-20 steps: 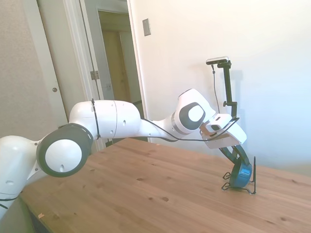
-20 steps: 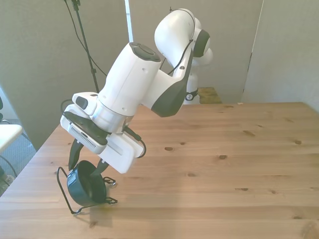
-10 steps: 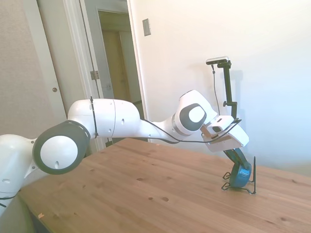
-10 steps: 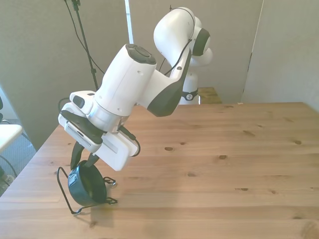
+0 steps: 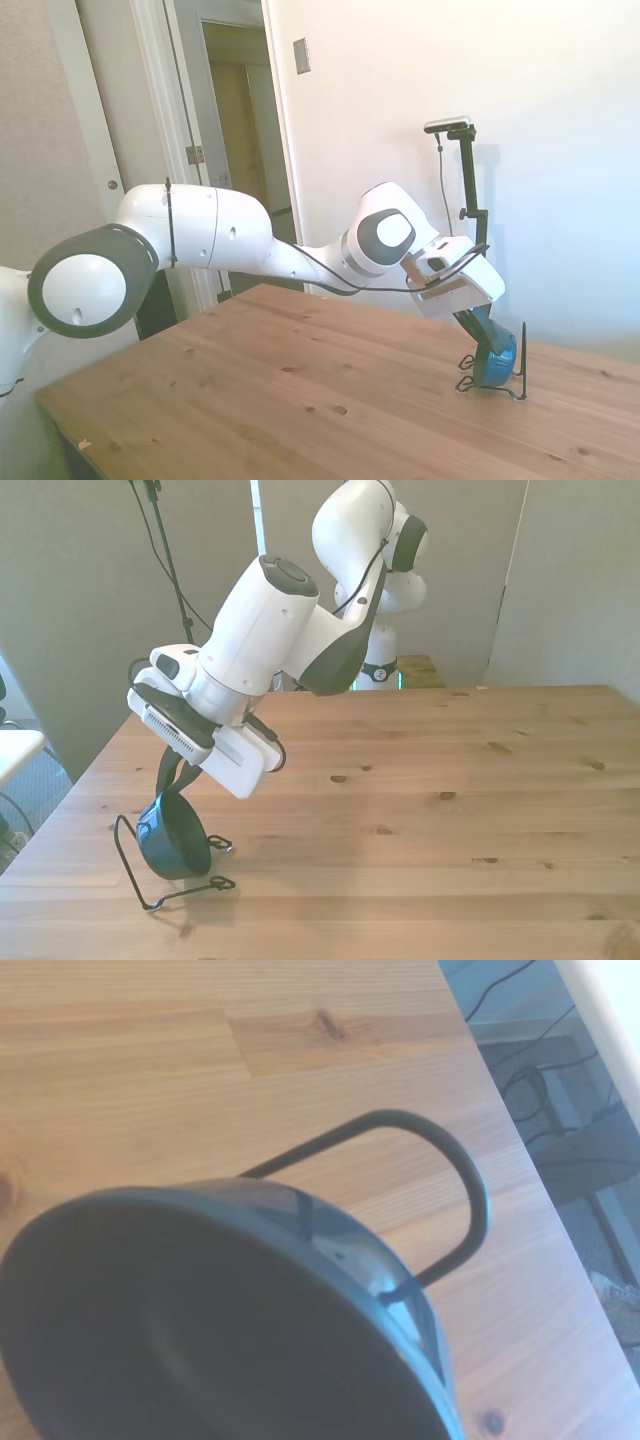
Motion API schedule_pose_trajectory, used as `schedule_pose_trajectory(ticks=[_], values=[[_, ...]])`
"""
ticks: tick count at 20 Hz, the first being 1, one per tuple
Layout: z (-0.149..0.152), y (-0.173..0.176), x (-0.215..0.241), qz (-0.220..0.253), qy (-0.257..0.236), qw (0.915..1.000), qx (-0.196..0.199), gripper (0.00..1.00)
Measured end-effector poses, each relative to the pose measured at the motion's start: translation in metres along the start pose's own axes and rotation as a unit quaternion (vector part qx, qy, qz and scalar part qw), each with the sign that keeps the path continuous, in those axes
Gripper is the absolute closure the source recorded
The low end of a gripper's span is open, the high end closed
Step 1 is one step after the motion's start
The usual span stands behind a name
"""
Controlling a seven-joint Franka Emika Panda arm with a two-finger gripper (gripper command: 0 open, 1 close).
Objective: Unload the bowl
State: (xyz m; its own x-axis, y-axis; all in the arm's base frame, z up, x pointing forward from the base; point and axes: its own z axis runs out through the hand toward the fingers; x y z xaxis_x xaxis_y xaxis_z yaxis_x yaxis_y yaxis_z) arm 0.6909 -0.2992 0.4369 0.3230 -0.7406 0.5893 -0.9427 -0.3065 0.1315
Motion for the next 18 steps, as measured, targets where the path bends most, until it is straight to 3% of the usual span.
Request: schedule_pose_trajectory(ticks=[7, 11, 18], values=[[-0.076, 0.021, -0.02, -0.009, 0.02, 0.9989, 0.042, 1.0], [-0.117, 0.02, -0.059, -0.031, -0.002, 0.9954, 0.09, 1.0], [-0.133, 0.018, -0.143, -0.052, -0.09, 0.9798, 0.171, 1.0]])
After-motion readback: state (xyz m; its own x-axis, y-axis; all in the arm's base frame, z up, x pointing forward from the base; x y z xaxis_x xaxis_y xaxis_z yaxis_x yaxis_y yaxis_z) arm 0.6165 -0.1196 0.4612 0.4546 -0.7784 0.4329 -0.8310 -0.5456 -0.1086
